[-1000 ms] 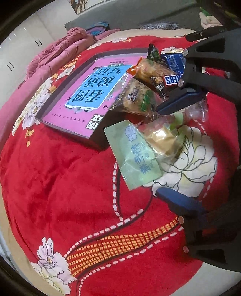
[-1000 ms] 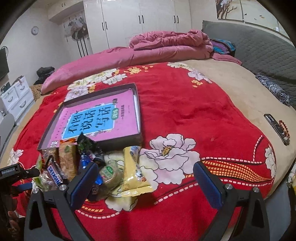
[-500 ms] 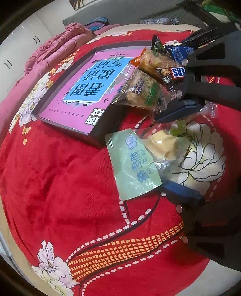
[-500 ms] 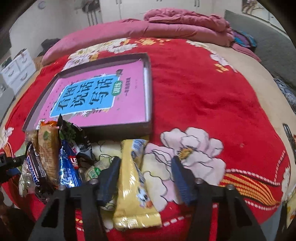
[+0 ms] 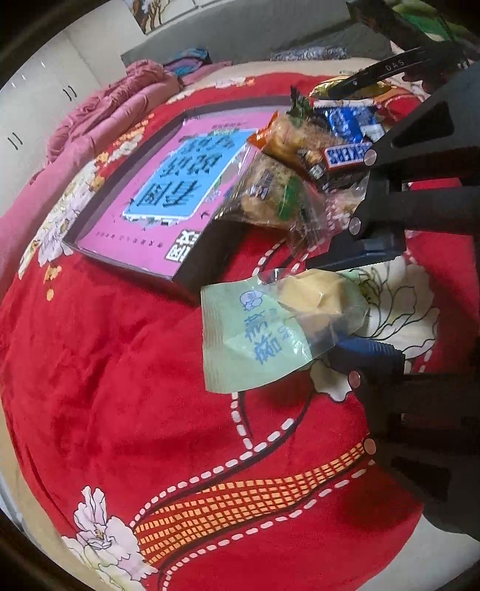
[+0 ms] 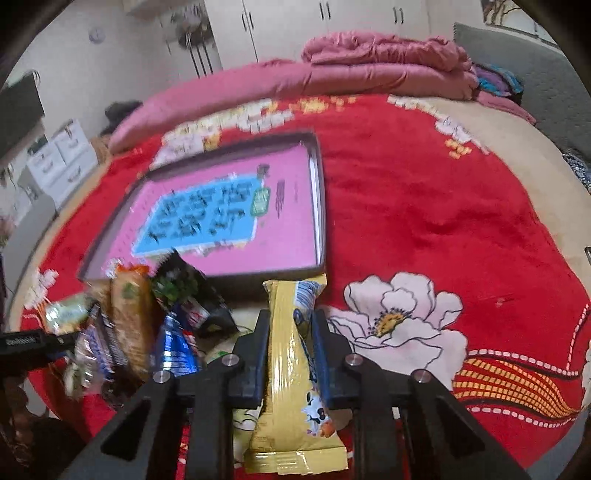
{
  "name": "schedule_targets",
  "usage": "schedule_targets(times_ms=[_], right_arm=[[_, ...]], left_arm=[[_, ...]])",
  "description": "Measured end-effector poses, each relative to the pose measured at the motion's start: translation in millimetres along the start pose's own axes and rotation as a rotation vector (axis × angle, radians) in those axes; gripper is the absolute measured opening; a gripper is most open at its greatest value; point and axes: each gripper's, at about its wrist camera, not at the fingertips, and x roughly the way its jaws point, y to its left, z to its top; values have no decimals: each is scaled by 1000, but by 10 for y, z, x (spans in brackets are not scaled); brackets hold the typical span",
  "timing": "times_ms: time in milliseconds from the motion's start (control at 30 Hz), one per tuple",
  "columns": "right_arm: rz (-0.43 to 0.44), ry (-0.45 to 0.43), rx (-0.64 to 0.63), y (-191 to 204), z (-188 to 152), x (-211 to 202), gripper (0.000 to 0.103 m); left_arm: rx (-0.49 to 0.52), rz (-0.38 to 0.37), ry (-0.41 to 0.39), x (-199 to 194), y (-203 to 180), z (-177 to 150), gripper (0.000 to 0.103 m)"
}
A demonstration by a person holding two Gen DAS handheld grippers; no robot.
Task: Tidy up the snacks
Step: 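Carry the green-labelled bag with the left tool while the right tool carries the yellow bar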
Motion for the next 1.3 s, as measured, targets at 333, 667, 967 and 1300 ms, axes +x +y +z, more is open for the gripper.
schedule_targets(times_ms=[333, 667, 967, 1300], right_arm=[[28, -92, 26, 19, 83, -150, 22], [67, -171, 38, 83, 251, -160, 22], [86, -179, 31, 190, 444, 62, 22], [77, -157, 49, 168, 652, 429, 22]], left_arm=[[58, -8, -147, -399, -79, 27, 33], [126, -22, -214, -448, -312, 237, 34], [197, -13, -241, -239, -558, 484, 34], [214, 3, -204, 136, -681, 678, 34]])
